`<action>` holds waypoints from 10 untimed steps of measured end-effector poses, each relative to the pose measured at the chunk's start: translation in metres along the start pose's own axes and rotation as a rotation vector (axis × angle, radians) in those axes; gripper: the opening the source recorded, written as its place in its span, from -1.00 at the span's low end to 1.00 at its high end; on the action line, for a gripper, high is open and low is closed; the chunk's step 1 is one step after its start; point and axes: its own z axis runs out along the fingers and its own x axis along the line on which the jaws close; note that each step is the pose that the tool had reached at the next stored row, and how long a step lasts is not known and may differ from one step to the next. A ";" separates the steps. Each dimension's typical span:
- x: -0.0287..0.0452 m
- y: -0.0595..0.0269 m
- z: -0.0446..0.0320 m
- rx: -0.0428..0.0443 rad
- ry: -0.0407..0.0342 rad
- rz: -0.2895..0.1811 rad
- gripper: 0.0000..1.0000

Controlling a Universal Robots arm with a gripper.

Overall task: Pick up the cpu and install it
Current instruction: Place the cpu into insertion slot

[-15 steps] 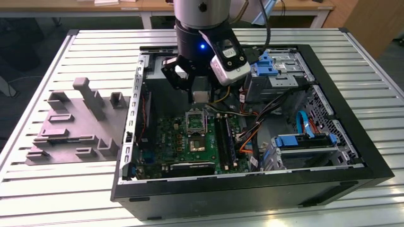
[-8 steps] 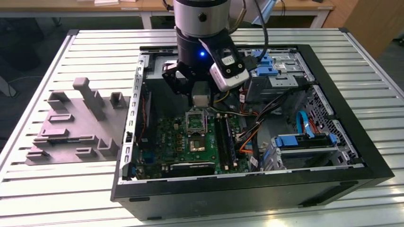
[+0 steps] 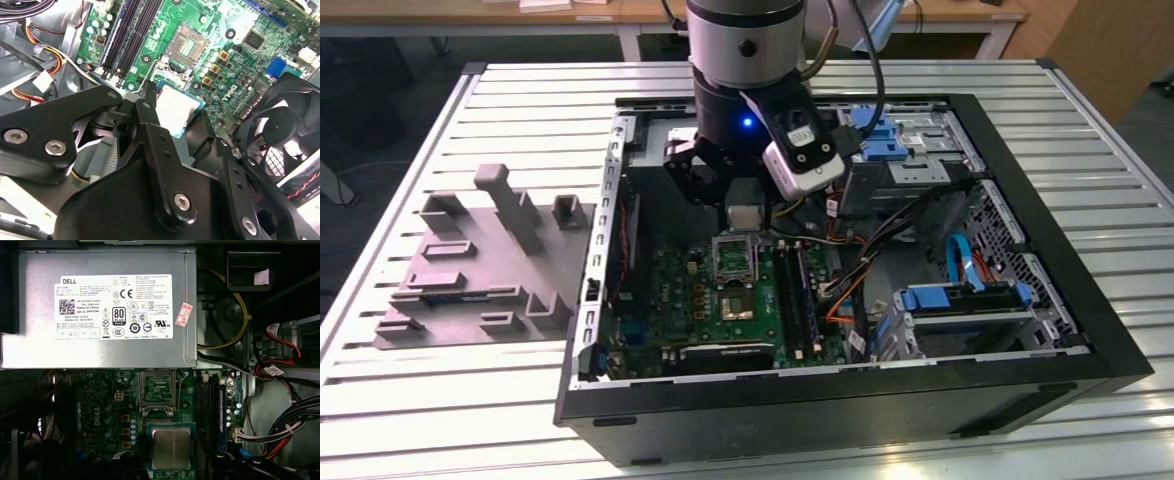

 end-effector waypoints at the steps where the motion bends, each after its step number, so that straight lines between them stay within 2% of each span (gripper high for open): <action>1: 0.0000 0.0000 0.0001 0.0000 0.0000 0.000 -0.06; 10: 0.0000 -0.0019 0.0037 0.0000 0.0004 0.000 -0.06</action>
